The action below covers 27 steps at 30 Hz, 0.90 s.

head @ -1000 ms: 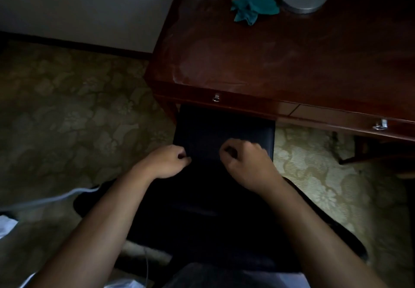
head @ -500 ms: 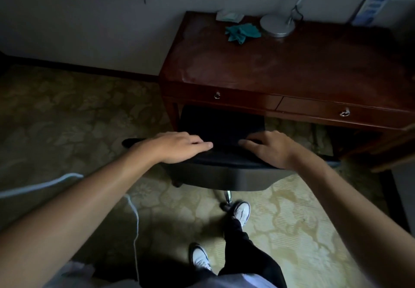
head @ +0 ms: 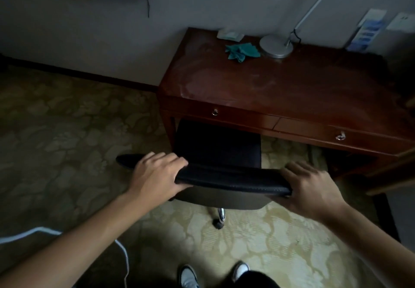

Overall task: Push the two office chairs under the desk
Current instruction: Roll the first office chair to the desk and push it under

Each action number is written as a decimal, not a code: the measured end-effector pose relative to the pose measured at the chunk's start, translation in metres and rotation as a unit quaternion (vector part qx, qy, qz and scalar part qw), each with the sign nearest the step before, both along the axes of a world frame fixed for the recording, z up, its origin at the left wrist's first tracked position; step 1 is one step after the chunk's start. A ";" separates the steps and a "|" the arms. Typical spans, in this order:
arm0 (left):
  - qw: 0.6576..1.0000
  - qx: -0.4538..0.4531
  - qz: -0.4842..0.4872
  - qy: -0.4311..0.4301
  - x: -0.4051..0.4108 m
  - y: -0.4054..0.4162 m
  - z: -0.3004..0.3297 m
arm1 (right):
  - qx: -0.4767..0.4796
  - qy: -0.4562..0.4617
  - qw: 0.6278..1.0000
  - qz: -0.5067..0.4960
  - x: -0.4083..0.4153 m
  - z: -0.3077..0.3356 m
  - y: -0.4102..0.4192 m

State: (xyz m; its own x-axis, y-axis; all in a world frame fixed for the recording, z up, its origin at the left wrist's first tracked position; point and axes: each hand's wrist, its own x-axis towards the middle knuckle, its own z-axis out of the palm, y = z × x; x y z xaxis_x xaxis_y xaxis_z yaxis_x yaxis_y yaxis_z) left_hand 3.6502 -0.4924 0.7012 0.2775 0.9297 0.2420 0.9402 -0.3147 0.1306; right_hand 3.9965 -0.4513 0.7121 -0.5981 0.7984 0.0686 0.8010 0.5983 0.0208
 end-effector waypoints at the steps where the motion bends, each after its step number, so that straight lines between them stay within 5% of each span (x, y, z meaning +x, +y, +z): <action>1: 1.000 0.027 -0.005 0.001 -0.001 0.003 -0.003 | 0.010 0.003 1.000 0.011 0.002 -0.001 0.004; 7: 0.992 0.124 0.007 -0.007 -0.002 0.050 -0.011 | 0.042 0.057 0.997 0.037 0.003 0.000 0.056; 27: 0.985 0.161 -0.012 0.053 -0.030 0.281 -0.027 | 0.052 0.070 0.996 -0.016 -0.024 -0.014 0.248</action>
